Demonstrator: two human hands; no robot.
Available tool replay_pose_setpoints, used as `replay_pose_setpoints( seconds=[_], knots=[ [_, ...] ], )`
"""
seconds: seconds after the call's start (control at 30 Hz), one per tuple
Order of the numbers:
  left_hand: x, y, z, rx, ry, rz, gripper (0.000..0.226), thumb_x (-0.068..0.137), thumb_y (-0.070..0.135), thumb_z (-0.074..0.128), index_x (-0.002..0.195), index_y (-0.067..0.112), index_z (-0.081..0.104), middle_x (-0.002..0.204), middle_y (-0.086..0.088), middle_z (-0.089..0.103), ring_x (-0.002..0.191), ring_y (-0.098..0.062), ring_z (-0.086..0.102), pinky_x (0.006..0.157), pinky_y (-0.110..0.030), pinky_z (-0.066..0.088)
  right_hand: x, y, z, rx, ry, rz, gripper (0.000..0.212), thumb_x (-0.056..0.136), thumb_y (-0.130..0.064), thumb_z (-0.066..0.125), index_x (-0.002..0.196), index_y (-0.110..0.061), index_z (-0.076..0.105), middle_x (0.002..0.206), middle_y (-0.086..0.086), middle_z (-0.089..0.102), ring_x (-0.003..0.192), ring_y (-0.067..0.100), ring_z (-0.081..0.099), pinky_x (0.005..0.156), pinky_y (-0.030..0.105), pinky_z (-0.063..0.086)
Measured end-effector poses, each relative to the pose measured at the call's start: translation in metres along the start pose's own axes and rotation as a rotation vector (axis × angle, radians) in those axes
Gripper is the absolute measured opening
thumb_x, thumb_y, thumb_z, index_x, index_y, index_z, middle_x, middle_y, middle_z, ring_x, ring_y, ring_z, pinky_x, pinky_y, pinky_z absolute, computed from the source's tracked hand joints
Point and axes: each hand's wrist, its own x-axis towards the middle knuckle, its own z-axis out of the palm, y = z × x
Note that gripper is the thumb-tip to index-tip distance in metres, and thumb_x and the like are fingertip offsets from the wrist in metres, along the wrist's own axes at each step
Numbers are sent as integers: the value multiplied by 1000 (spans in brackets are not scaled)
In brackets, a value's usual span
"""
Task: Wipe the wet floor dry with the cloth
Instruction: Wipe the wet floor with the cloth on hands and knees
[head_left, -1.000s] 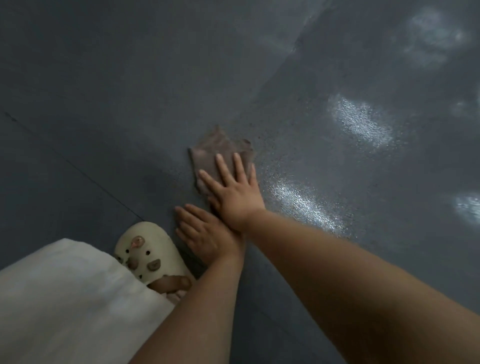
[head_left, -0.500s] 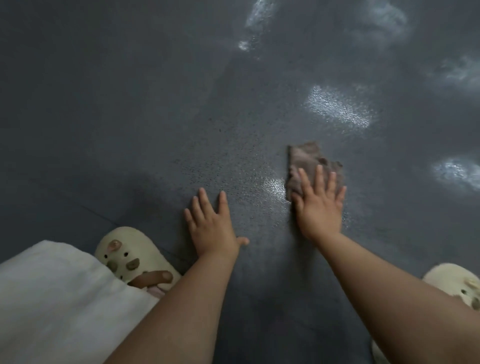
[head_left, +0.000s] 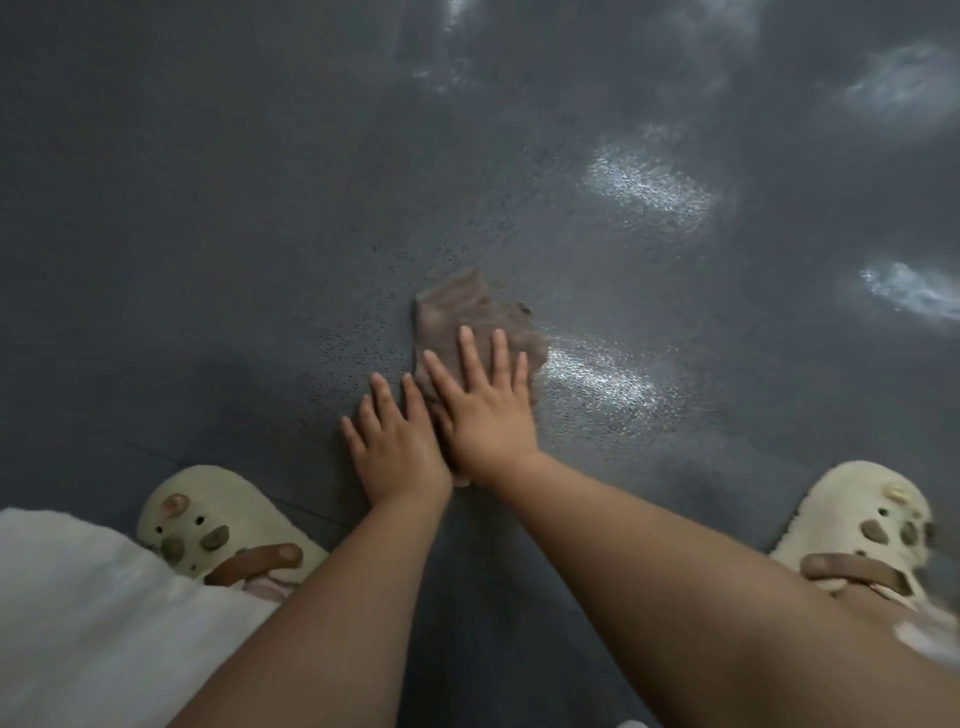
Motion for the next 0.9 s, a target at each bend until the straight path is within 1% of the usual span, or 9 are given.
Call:
replay_pose_setpoints(
  seconds=[0.1, 0.17, 0.23, 0.4, 0.5, 0.6, 0.67, 0.8, 0.9],
  knots=[
    [-1, 1, -2, 34, -24, -14, 127, 63, 58, 77, 151, 20, -5, 158, -11, -9, 146, -26, 2, 116, -45, 2, -12, 35, 3, -63, 23, -136, 57, 94, -48, 20, 149, -37, 18, 160, 4, 2, 145, 37, -7, 112, 44, -12],
    [-3, 4, -5, 32, -52, -34, 127, 64, 56, 78, 151, 20, -8, 158, -12, -11, 145, -28, 0, 116, -45, 2, -23, 63, 3, -53, 39, -88, 65, 86, -52, 10, 148, -37, 24, 159, 2, 10, 145, 35, 0, 111, 42, -11],
    [-5, 10, -7, 28, -65, -45, 124, 68, 50, 78, 151, 20, -10, 157, -13, -12, 145, -29, -1, 116, -45, 2, -37, 92, 3, -39, 51, 37, 67, 85, -53, 6, 148, -37, 21, 159, 1, 7, 146, 34, -2, 111, 40, -13],
    [-19, 35, 0, 59, -27, 134, 99, 86, 23, 65, 150, 27, -10, 156, -12, -19, 145, -29, -6, 117, -43, 2, -75, 165, -1, 37, 121, 450, 57, 99, -41, 33, 150, -36, 9, 160, 2, -6, 145, 32, -9, 116, 41, -8],
    [-33, 61, 15, 88, -20, 270, 99, 86, 26, 66, 150, 29, -10, 155, -12, -22, 145, -29, -8, 117, -41, 1, -85, 181, -1, 110, 160, 649, 58, 100, -41, 31, 151, -33, 5, 159, 2, -11, 145, 32, -12, 117, 45, -7],
    [-45, 86, 32, 90, -21, 304, 95, 88, 29, 64, 150, 30, -7, 156, -10, -20, 145, -27, -7, 117, -42, 1, -75, 161, -5, 204, 150, 754, 59, 100, -43, 30, 151, -33, 3, 159, 4, -13, 144, 37, -14, 116, 51, -7],
    [-51, 97, 39, 112, -23, 304, 93, 88, 31, 63, 151, 26, -5, 157, -9, -17, 146, -26, -4, 117, -42, 2, -71, 133, -1, 200, 125, 665, 60, 99, -44, 30, 151, -34, 2, 158, 6, -15, 142, 41, -16, 113, 55, -10],
    [-55, 112, 39, 86, 39, 267, 86, 92, 37, 56, 152, 17, -2, 159, -9, -9, 146, -27, 2, 118, -42, 5, -84, 113, 11, 72, 75, 258, 57, 99, -47, 30, 150, -39, 7, 159, 4, -14, 142, 39, -20, 111, 53, -15],
    [-59, 125, 33, 140, 9, 273, 106, 82, 41, 69, 151, 15, -8, 158, -10, -11, 146, -27, 0, 118, -41, 5, -92, 150, 9, -25, 42, 171, 58, 99, -46, 30, 149, -41, 2, 158, 0, -16, 143, 33, -20, 113, 48, -13]
  ],
)
